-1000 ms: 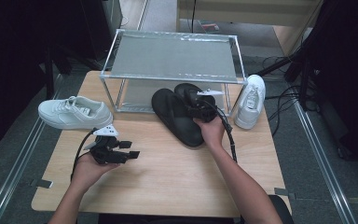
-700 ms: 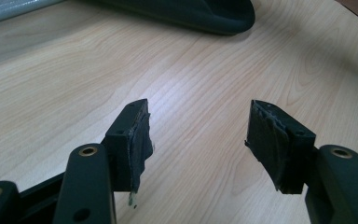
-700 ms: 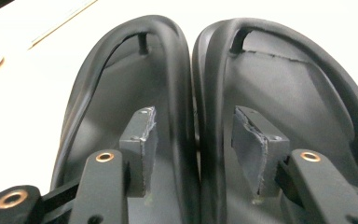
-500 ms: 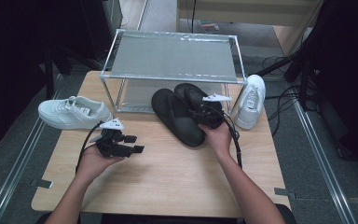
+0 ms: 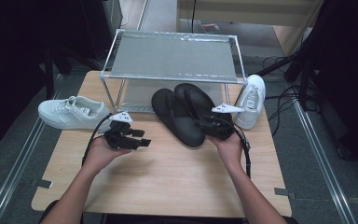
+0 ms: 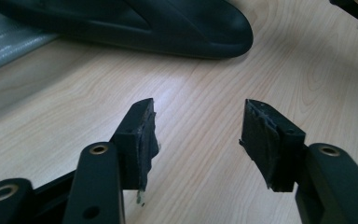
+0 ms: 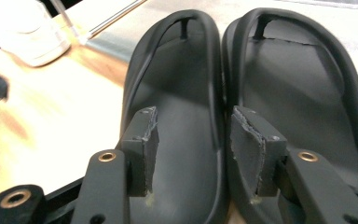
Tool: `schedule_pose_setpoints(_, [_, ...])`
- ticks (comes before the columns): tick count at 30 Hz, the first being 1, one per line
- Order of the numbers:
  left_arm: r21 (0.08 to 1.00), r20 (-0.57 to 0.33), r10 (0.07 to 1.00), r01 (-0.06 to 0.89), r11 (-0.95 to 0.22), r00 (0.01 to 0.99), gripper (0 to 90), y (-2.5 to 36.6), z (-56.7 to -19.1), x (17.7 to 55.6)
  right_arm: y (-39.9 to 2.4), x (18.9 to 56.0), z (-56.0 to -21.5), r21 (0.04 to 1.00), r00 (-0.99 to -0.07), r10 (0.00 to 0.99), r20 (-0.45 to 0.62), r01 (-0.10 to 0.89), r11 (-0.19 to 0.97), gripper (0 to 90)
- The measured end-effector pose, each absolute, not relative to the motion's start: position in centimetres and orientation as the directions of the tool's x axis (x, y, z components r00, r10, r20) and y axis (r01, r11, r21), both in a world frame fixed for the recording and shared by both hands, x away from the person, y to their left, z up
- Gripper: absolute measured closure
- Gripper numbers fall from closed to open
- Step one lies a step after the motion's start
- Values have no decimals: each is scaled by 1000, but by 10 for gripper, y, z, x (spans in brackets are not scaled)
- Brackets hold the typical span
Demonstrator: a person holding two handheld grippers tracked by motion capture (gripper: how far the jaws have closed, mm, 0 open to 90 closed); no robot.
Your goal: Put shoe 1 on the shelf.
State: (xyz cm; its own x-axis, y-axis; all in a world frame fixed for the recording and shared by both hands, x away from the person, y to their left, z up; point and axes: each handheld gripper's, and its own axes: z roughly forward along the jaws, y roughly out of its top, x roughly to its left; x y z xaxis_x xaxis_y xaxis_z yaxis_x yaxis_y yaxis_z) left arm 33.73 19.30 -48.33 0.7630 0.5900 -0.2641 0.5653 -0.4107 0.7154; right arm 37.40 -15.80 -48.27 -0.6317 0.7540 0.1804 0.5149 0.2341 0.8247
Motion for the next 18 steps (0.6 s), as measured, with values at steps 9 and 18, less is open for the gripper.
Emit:
schedule_pose_setpoints(9, [734,-275,564,549,-400,779,741,192,-467,354,-164,344,-492,805,-663,721,202,532,264,566])
schedule_pose_setpoints(18, [743,-247,547,519,-423,800,875,194,-450,377,-169,326,-507,785,-660,715,231,561,263,601])
